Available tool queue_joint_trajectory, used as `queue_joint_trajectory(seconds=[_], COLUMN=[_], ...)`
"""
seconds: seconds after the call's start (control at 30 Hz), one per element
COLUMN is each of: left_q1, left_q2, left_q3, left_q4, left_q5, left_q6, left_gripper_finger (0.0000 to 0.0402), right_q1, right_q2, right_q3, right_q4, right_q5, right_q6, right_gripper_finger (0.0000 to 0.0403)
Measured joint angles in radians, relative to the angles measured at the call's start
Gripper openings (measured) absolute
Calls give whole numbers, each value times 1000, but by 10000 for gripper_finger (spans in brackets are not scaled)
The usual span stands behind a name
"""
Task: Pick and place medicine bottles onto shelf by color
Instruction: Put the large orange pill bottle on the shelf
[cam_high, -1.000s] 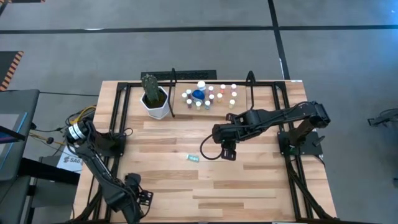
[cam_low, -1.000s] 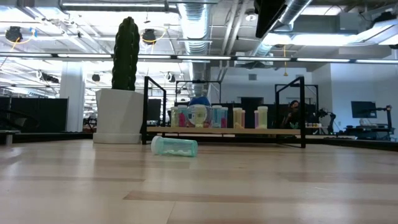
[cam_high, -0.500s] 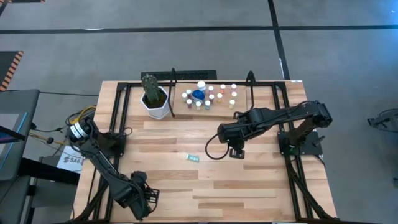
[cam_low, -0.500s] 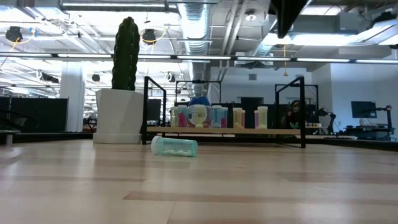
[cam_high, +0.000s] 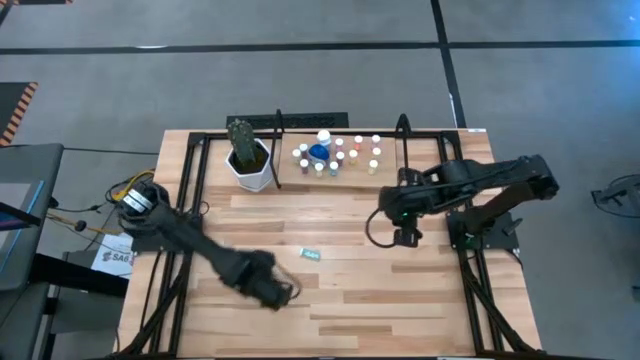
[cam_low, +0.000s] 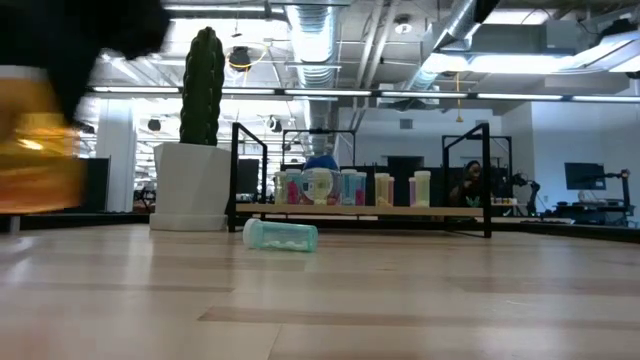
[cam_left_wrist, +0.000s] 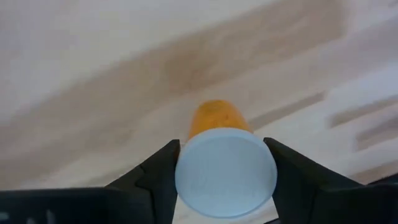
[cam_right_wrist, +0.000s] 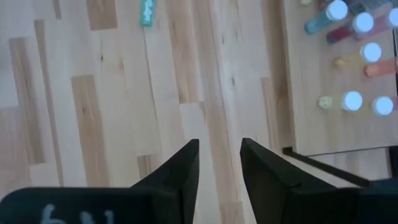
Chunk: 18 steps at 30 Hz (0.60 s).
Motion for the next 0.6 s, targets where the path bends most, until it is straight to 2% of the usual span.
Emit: queue_joint_trajectory(seconds=[0.3,0.6], left_q1=[290,503], left_q2=[0,0], left_q3=[70,75], left_q4=[1,-1], left_q5=[-2,-16], left_q6=[390,671], left_gripper_finger=[192,195], right_q1=[3,1], right_q2=[-99,-102], right_q3=[-157,-248], right_q4=[18,68], right_q5=[3,3], right_q6=[15,16], right_gripper_finger=[139,137])
